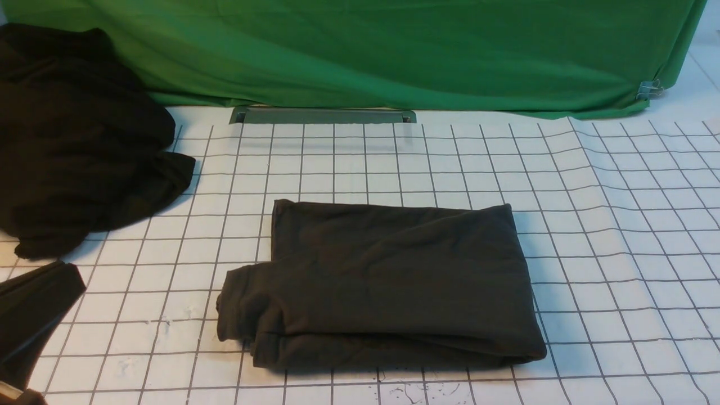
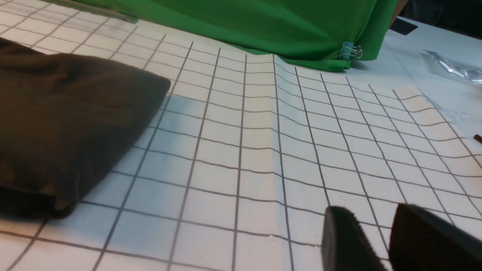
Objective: Fold a long-sleeved shirt over a white checkered tablecloth.
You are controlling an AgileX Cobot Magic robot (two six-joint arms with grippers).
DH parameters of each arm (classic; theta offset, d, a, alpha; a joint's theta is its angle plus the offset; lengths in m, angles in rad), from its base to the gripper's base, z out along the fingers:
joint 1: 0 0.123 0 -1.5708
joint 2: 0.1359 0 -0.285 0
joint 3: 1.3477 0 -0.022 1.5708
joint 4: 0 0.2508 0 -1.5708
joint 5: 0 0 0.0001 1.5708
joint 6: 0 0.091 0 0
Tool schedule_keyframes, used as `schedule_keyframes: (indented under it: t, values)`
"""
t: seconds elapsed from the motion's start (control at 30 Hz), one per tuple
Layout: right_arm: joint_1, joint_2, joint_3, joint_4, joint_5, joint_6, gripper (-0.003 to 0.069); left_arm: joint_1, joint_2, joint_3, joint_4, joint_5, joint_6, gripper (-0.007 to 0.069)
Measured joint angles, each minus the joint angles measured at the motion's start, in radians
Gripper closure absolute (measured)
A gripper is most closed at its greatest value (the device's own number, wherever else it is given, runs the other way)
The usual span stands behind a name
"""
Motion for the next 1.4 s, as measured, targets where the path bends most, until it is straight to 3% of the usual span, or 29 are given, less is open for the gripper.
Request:
schedule_keyframes:
  t: [0.1,0.43,0.73,1.4]
  values:
    - [0.000,0.000,0.000,0.000,0.000,0.000,0.0462,0.019,-0.049,0.023,0.041,0.000,0.000,0.0622]
    - [0.000,0.000,0.000,0.000,0.000,0.002,0.0440,0.298,-0.275,0.296,0.096,-0.008,-0.045,0.0622]
    - [0.000,0.000,0.000,0.000,0.000,0.002,0.0425,0.395,-0.276,0.355,0.124,0.014,-0.045,0.0622]
    - [0.000,0.000,0.000,0.000,0.000,0.002,0.0419,0.414,-0.276,0.355,0.122,0.014,-0.045,0.0622]
